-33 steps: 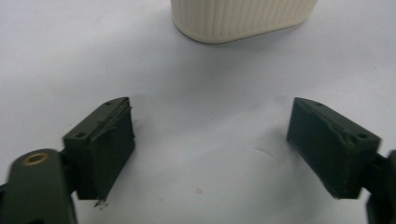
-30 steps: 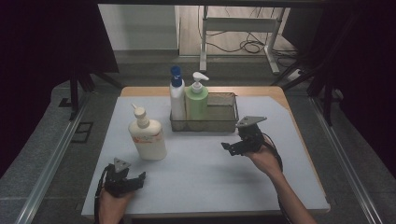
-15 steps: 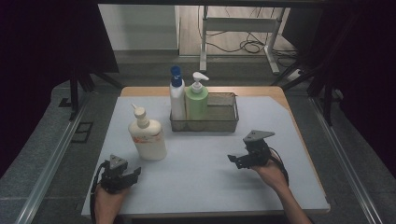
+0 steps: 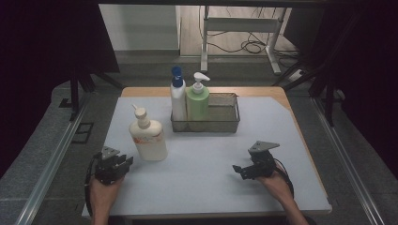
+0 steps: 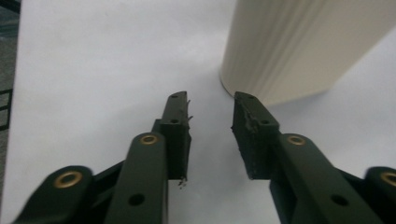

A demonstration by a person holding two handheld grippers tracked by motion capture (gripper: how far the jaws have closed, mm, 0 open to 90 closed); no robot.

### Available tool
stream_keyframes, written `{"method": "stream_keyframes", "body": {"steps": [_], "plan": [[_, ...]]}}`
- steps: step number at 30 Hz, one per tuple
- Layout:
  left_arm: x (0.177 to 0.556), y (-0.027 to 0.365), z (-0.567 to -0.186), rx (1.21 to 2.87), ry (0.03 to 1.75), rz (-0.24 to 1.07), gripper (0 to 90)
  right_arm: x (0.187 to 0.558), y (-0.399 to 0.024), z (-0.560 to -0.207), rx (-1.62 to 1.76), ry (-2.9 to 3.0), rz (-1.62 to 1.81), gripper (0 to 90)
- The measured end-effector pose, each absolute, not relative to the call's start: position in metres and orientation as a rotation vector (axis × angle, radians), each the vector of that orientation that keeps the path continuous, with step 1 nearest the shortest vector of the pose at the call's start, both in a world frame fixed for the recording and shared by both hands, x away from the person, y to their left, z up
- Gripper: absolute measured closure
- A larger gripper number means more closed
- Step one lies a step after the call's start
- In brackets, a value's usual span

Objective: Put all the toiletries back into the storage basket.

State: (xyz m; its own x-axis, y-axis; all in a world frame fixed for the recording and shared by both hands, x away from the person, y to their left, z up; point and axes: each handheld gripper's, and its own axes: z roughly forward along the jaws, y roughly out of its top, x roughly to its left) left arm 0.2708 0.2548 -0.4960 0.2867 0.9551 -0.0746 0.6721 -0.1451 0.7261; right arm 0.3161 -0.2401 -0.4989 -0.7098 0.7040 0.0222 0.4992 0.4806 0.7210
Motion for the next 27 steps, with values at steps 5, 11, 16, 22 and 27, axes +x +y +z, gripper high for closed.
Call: {"method": "stream_keyframes", "body": {"steps": [5,11,16,22,27], "plan": [[0.282,0.258,-0.494,1.876,1.442,0.537,77.8,0.311,-0.245,-0.503,1.045,2.447,1.064,5.5],[0.301,0.259,-0.494,1.864,1.420,0.524,89.1,0.304,-0.245,-0.506,1.038,2.446,1.068,5.6],[0.319,0.256,-0.501,1.878,1.391,0.498,89.3,0.298,-0.243,-0.509,1.026,2.455,1.060,6.2],[0.335,0.254,-0.512,1.884,1.379,0.458,89.3,0.296,-0.243,-0.513,1.025,2.464,1.048,6.4],[0.339,0.252,-0.517,1.870,1.352,0.406,89.3,0.294,-0.246,-0.518,1.043,2.461,1.036,7.1]]}}
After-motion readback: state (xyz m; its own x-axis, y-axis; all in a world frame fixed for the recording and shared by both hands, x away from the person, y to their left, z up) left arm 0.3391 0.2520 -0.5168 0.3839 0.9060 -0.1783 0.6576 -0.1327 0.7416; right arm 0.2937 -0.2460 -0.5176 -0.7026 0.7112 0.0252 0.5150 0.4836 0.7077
